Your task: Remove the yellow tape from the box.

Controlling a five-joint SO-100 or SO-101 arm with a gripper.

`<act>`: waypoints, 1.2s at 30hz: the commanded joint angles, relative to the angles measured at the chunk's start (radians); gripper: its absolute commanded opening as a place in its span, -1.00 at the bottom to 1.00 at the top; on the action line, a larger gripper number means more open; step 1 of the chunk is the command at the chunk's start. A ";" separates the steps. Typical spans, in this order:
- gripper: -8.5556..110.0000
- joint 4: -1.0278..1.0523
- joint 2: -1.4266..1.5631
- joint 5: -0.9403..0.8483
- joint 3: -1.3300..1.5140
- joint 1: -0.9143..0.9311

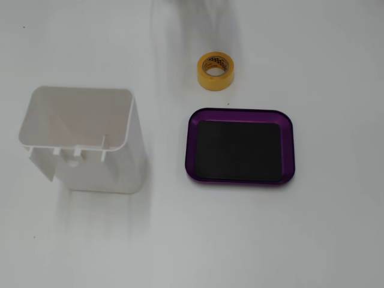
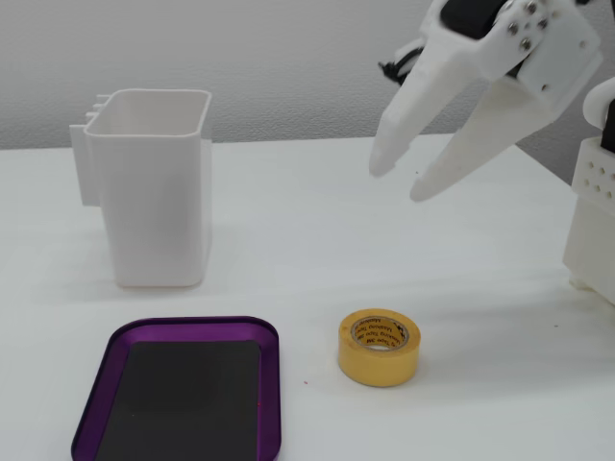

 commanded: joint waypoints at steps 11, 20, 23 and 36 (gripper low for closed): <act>-0.68 0.092 0.577 0.135 0.508 0.008; -0.69 0.055 0.541 0.291 0.680 0.005; -0.69 0.055 0.541 0.290 0.721 0.006; -0.87 0.058 0.541 0.288 0.729 0.008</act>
